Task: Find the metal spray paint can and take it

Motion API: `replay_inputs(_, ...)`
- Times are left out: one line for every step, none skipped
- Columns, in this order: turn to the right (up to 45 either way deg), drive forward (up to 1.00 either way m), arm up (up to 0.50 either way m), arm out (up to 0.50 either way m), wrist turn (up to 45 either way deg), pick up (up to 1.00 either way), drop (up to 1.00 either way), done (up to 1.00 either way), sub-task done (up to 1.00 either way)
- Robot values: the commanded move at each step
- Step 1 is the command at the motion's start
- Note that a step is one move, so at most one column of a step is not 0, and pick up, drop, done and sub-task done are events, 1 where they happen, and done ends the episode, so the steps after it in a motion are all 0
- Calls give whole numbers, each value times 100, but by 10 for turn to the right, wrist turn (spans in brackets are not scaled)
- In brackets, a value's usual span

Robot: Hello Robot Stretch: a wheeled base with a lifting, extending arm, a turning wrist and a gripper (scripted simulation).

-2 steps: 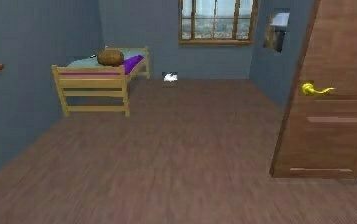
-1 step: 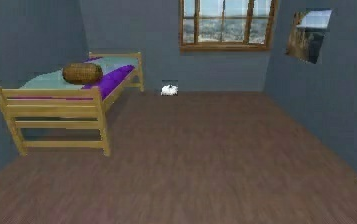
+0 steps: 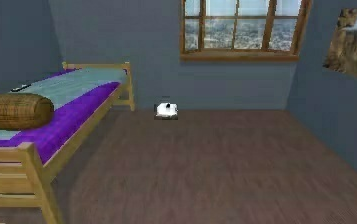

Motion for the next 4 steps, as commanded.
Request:
replay_inputs(0, 100, 0, 0, 0, 0, 0, 0, 0)
replay_inputs(0, 100, 0, 0, 0, 0, 0, 0, 0)
replay_inputs(0, 5, 0, 0, 0, 0, 0, 0, 0)
replay_inputs(-450, 0, 0, 0, 0, 0, 0, 0, 0)
